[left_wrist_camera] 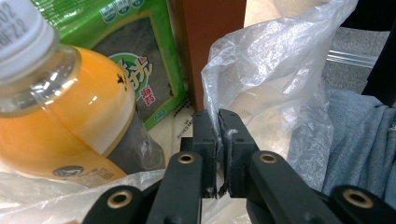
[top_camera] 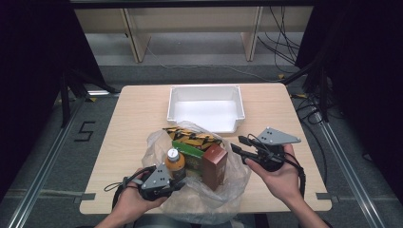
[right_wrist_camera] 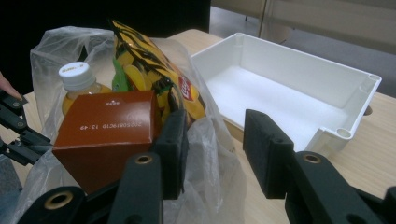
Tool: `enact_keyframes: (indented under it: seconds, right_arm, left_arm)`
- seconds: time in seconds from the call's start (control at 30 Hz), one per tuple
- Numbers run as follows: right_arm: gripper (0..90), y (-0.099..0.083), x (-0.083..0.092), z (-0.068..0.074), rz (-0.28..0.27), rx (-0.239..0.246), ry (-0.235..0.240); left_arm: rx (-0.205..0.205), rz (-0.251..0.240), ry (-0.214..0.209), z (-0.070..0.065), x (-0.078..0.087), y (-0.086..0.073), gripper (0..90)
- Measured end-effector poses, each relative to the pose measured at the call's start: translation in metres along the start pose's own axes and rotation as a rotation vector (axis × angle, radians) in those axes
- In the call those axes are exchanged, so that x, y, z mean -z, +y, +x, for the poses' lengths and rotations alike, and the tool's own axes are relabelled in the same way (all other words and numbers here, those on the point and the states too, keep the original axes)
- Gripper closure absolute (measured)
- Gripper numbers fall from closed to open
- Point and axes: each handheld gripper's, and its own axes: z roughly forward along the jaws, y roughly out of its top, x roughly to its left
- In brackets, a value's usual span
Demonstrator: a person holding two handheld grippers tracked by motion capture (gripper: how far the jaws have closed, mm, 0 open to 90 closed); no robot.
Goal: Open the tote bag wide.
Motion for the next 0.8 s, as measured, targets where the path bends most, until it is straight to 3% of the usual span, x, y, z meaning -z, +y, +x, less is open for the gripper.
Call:
enact_keyframes:
  seconds: [0.13, 0.2, 0.23, 0.3, 0.33, 0.6, 0.63, 0.7, 0.73, 0.8]
  right_arm:
    - [72.2, -0.003, -0.004, -0.003, 0.03, 0.012, 0.004]
    - [80.3, -0.004, -0.004, -0.003, 0.054, 0.019, 0.006]
    - [83.5, -0.005, -0.005, -0.001, 0.058, -0.02, 0.007]
    - [86.6, -0.006, -0.005, -0.004, 0.091, 0.001, 0.023]
    - [88.4, -0.007, -0.006, -0.003, 0.091, -0.022, 0.017]
    - [90.0, -0.009, -0.01, -0.004, 0.124, -0.003, -0.007]
    - [90.0, -0.009, -0.011, -0.005, 0.123, 0.017, -0.011]
    - [90.0, -0.009, -0.012, -0.005, 0.132, -0.004, -0.021]
    - [90.0, -0.009, -0.014, -0.007, 0.132, 0.009, -0.026]
    - [90.0, -0.01, -0.017, -0.009, 0.135, 0.008, -0.035]
  left_arm:
    - [-0.003, 0.019, -0.01, 0.0, -0.003, -0.002, 85.4]
    - [0.001, 0.004, -0.012, 0.0, -0.005, -0.003, 85.4]
    - [-0.003, 0.021, -0.017, 0.001, -0.004, -0.003, 85.4]
    - [-0.007, 0.022, -0.005, 0.001, -0.004, -0.003, 85.3]
    - [-0.006, 0.022, -0.005, 0.001, -0.005, -0.004, 85.3]
    - [-0.002, 0.031, 0.001, 0.002, -0.007, -0.008, 85.1]
    - [-0.002, 0.032, 0.004, 0.002, -0.007, -0.008, 85.1]
    - [0.007, 0.033, 0.001, 0.002, -0.007, -0.009, 85.1]
    - [-0.003, 0.05, -0.002, 0.004, -0.007, -0.009, 85.1]
    - [0.002, 0.04, 0.011, 0.003, -0.009, -0.012, 84.9]
